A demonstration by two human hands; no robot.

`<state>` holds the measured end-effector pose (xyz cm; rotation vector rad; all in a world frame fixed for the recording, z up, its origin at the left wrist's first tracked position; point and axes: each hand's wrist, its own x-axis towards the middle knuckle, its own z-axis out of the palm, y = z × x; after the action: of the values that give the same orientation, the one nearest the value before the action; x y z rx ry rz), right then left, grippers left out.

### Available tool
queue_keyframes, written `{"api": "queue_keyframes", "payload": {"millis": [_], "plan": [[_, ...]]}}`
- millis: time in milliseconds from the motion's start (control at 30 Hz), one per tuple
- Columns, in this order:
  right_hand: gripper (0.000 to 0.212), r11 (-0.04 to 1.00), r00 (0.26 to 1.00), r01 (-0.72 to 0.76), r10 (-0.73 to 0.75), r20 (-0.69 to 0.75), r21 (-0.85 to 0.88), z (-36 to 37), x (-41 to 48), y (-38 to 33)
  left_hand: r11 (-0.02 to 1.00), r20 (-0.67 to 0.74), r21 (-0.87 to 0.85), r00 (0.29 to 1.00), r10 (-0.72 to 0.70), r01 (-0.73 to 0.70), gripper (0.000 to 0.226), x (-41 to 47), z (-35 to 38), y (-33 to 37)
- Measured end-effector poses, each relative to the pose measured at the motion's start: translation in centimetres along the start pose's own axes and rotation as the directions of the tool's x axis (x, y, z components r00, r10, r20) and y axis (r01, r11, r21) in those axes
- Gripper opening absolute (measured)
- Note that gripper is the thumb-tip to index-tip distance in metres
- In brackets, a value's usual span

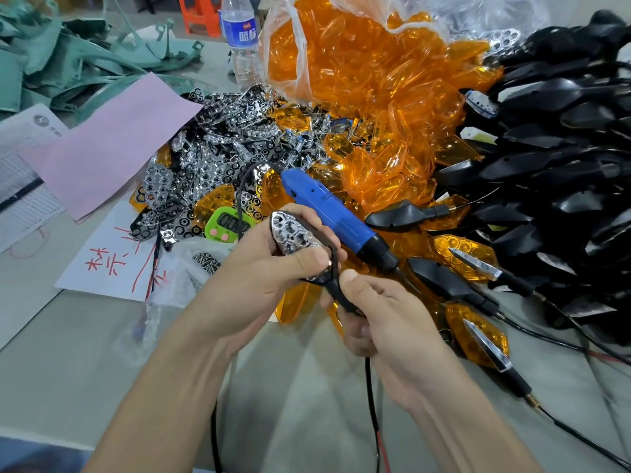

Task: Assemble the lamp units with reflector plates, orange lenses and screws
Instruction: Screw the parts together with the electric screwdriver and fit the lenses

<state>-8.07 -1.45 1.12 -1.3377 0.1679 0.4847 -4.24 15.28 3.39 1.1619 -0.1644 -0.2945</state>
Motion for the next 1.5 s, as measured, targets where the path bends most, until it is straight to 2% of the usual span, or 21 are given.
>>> {"api": "queue_keyframes", "payload": {"millis": [100, 267, 367, 433, 567, 700, 867, 933, 1033, 1100, 1200, 1400, 1500], "plan": [[0.044, 0.998, 0.999, 0.045, -0.046, -0.014, -0.047, -0.3, 0.2, -0.6, 0.991, 0.038, -0.128, 0.998, -0.043, 0.047, 0.014, -0.1, 0.0, 0.4], [0.044, 0.989, 0.995, 0.093, -0.095, -0.008, -0.112, -0.1, -0.1, -0.6, 0.997, -0.057, -0.043, 0.996, 0.064, -0.067, 0.007, 0.1, 0.3, 0.0], [0.045, 0.991, 0.995, 0.095, -0.096, -0.007, -0.096, 0.2, -0.3, -0.5, 0.993, -0.095, -0.066, 0.991, 0.094, -0.101, 0.007, 0.0, 0.6, -0.2], [0.046, 0.992, 0.996, 0.083, -0.085, -0.014, -0.090, 0.3, -0.4, -0.4, 0.994, -0.128, -0.061, 0.988, 0.085, -0.094, 0.008, 0.2, 0.9, -0.5], [0.047, 1.000, 1.000, -0.006, 0.007, -0.009, 0.019, 0.5, -0.3, -0.2, 0.997, -0.160, 0.063, 0.986, 0.050, -0.040, 0.005, 0.6, 0.9, -0.8], [0.046, 1.000, 1.000, -0.009, 0.009, 0.004, 0.011, 0.6, 0.0, -0.1, 0.999, -0.127, 0.027, 0.991, 0.046, -0.043, 0.021, 0.4, 1.0, -0.7], [0.045, 0.998, 0.999, -0.050, 0.050, -0.003, 0.037, 0.6, 0.3, 0.4, 0.996, -0.179, 0.020, 0.980, 0.087, -0.085, 0.022, 0.4, 1.2, -1.4], [0.045, 0.991, 0.995, -0.095, 0.094, 0.015, 0.097, 0.5, 0.4, 0.6, 0.997, -0.175, 0.055, 0.982, 0.066, -0.057, 0.019, 0.6, 1.0, -1.6], [0.042, 0.958, 0.988, -0.154, 0.146, 0.050, 0.242, 0.0, 0.6, 0.6, 0.994, -0.125, 0.096, 0.991, -0.045, 0.058, 0.009, 0.8, 0.2, -1.7], [0.040, 0.936, 0.985, -0.170, 0.158, 0.063, 0.309, -0.4, 0.8, 0.4, 0.989, -0.096, 0.101, 0.991, -0.094, 0.104, 0.025, 0.8, -0.3, -1.8], [0.041, 0.941, 0.983, -0.182, 0.177, 0.043, 0.287, -1.1, 0.7, 0.4, 0.982, -0.121, 0.157, 0.989, -0.089, 0.107, 0.038, 0.8, -0.4, -2.0], [0.042, 0.942, 0.978, -0.196, 0.208, -0.018, 0.272, -1.4, 0.2, 0.6, 0.960, -0.175, 0.259, 0.983, -0.056, 0.101, 0.038, 1.2, 0.8, -2.7], [0.041, 0.936, 0.976, -0.198, 0.217, -0.033, 0.292, -1.8, -0.3, 0.5, 0.937, -0.119, 0.320, 0.987, -0.109, 0.142, 0.036, 1.4, 0.8, -2.5]]}}
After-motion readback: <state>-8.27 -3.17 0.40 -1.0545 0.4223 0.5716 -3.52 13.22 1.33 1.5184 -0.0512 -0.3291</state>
